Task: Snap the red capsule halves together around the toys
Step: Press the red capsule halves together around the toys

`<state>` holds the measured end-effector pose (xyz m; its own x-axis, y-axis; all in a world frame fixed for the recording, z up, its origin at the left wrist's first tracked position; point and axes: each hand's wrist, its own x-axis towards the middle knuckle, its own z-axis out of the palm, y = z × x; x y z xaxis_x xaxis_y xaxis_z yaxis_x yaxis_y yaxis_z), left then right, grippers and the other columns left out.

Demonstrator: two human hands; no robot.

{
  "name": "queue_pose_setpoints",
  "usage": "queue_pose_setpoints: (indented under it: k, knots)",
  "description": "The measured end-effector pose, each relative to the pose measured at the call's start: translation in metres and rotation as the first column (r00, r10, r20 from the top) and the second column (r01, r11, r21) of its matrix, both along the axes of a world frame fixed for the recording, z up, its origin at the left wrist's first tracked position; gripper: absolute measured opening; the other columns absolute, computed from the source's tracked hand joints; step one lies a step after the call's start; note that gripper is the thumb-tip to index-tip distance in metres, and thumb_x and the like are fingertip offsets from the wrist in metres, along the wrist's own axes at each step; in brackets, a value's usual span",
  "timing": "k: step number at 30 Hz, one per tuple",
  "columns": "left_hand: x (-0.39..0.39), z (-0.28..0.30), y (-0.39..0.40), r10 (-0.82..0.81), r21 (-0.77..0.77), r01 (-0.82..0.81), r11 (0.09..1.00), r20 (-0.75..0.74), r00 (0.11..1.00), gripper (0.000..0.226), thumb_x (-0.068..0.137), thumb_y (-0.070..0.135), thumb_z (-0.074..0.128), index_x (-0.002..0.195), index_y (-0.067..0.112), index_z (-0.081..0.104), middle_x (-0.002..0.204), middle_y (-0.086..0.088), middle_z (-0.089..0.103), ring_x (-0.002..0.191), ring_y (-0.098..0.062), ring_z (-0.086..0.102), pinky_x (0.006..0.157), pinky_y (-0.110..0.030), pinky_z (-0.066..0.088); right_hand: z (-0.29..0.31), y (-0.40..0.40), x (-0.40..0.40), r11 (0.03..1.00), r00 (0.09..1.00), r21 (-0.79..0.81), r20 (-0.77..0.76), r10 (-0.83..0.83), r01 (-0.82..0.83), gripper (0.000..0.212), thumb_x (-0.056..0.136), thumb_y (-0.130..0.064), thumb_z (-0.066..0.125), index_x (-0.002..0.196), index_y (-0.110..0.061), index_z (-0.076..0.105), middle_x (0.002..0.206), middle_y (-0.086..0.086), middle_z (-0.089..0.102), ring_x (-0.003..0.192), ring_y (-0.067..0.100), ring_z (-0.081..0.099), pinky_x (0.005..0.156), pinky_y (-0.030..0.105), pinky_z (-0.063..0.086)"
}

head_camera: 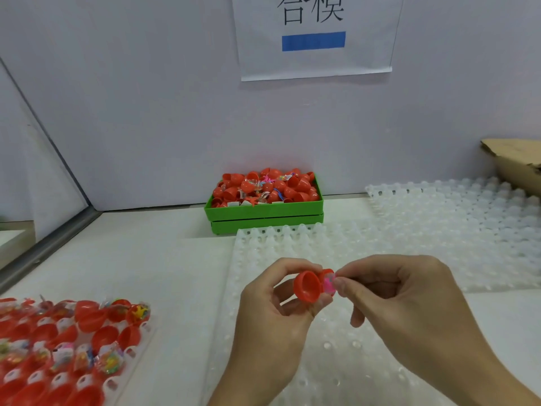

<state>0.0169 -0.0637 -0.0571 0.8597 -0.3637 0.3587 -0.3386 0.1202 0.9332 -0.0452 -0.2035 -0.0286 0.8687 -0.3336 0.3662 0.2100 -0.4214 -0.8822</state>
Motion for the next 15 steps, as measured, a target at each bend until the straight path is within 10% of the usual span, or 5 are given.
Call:
queue_pose_setpoints:
  k: [6, 15]
  knots:
    - [-0.0023, -0.0006, -0.0015, -0.013, 0.049, 0.01, 0.999, 0.044, 0.999, 0.02, 0.074, 0.008, 0.082, 0.086, 0.021, 0.073, 0.087, 0.001, 0.073, 0.086, -0.016, 0.071, 0.071, -0.02, 0.057, -0.0077, 0.0028, 0.0025, 0.998, 0.997, -0.05, 0.067, -0.045, 0.048, 0.021, 0.07, -0.015, 0.084, 0.07, -0.035, 0.077, 0.057, -0.008, 0.068, 0.047, 0.012, 0.058, 0.048, 0.027, 0.048]
    - [0.0017, 0.0012, 0.0002, -0.09, -0.2, 0.044, 0.979, -0.227, 0.97, 0.03, 0.062, 0.027, 0.087, 0.088, 0.02, 0.075, 0.097, -0.007, 0.075, 0.098, -0.024, 0.072, 0.079, -0.028, 0.058, -0.0101, -0.0065, 0.0058, 0.978, 0.992, 0.178, 0.083, 0.096, -0.109, 0.042, 0.06, -0.053, 0.075, 0.099, -0.04, 0.074, 0.082, -0.013, 0.062, 0.078, 0.009, 0.061, 0.061, 0.018, 0.047]
